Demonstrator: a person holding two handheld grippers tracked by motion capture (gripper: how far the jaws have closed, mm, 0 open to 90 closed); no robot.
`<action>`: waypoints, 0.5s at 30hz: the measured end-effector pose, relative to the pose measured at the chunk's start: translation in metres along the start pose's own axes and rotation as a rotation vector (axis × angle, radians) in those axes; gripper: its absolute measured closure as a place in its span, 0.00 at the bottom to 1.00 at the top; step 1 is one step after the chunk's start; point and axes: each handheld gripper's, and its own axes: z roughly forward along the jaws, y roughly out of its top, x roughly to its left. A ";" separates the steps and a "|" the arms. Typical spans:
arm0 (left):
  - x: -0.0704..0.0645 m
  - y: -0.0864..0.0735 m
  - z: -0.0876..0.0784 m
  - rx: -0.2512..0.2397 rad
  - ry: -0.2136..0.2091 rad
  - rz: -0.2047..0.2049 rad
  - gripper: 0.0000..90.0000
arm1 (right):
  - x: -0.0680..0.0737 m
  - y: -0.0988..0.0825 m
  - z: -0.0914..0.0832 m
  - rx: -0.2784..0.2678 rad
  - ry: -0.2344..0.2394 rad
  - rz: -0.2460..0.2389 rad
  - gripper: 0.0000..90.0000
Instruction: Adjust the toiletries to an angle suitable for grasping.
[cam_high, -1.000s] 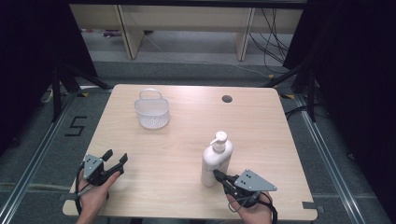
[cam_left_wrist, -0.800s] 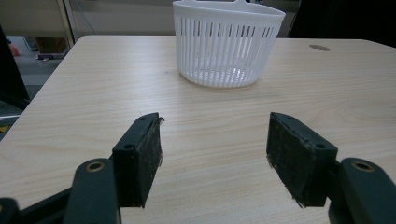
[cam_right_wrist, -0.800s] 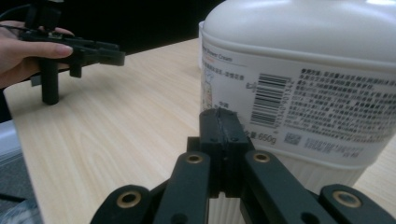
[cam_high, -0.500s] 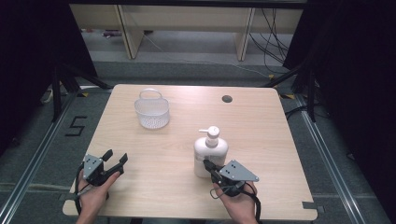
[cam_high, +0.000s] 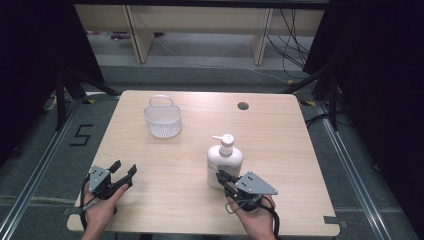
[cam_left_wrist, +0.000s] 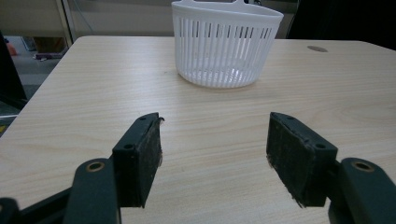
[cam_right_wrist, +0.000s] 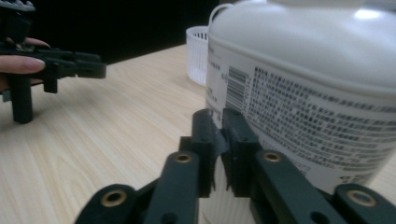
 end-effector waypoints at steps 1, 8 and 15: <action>0.000 0.000 0.000 0.000 0.000 0.000 0.39 | 0.000 0.000 0.000 0.000 0.000 0.000 0.88; -0.001 0.000 0.000 0.003 0.005 0.003 0.39 | -0.007 0.003 -0.032 -0.074 0.014 0.037 0.71; 0.001 0.000 0.000 -0.002 0.005 -0.008 0.39 | -0.024 -0.005 -0.055 -0.110 -0.054 0.070 0.62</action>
